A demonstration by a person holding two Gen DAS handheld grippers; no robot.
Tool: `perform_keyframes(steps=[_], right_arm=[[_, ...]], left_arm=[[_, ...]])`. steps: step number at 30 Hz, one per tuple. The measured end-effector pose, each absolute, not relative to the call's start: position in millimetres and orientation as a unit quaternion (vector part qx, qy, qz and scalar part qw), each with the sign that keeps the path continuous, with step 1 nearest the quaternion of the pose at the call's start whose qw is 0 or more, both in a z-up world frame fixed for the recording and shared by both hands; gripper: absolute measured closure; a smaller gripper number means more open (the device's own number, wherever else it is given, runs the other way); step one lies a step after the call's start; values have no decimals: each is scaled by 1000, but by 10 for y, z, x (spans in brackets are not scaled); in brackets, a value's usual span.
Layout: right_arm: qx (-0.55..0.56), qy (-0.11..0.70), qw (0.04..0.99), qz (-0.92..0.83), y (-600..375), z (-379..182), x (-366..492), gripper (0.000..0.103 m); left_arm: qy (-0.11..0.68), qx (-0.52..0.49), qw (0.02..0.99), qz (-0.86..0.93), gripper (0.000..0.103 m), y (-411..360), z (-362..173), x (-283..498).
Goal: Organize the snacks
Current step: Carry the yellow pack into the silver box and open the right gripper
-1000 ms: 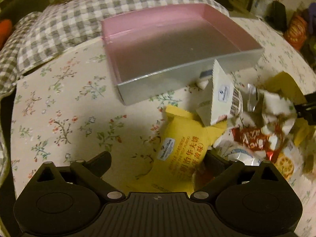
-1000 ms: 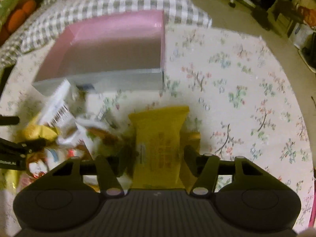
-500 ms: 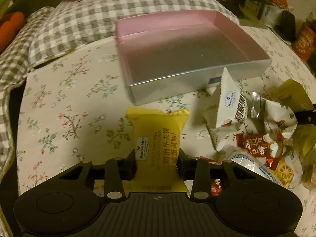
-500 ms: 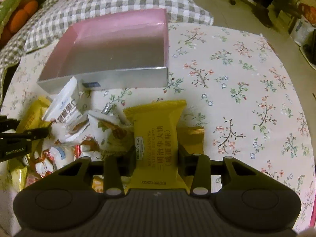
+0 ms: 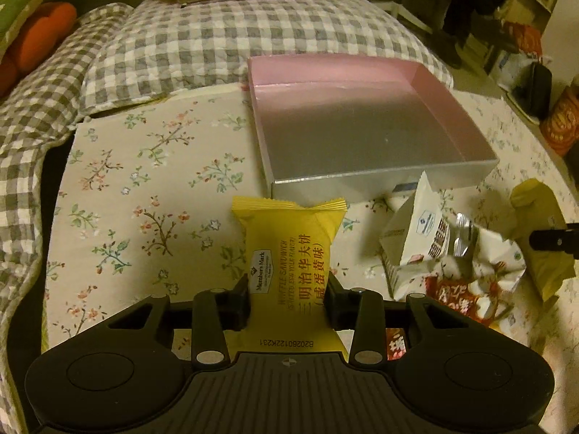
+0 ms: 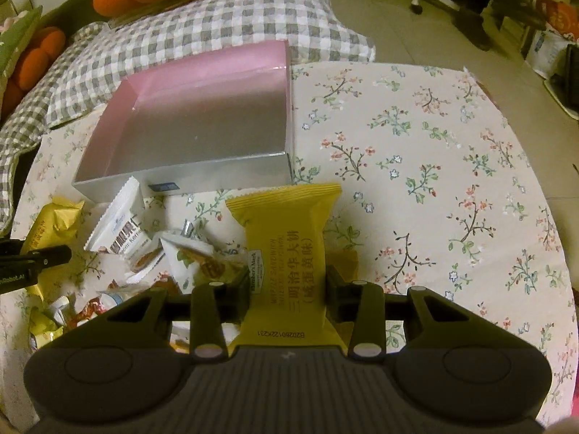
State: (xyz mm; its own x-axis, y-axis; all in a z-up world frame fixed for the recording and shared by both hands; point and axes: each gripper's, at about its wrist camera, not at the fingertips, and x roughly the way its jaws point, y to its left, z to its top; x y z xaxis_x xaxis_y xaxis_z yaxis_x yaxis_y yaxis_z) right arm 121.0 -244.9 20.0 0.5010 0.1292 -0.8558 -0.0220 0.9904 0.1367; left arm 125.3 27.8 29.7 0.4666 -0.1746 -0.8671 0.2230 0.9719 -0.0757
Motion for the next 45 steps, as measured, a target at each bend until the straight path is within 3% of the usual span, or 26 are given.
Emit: perform_keyframes(steps=[18,37,41,45], right_arm=[[136,436,889,26,-2723,388,1765,66],[113,417,900,59,-2197,167,2339,66],[109,413,903,52,-2168,152,2370,65],[110,405,907,42,-2218,198,2363,60]], left_arm=[[448,-74,887,-88,66,143,630,1792],[442,-45,893,-72,66,-125,230,2314],[443,-35,893,-73,60,-132,195,2313],[439,-43,894,-74,48,-81,232,2299]])
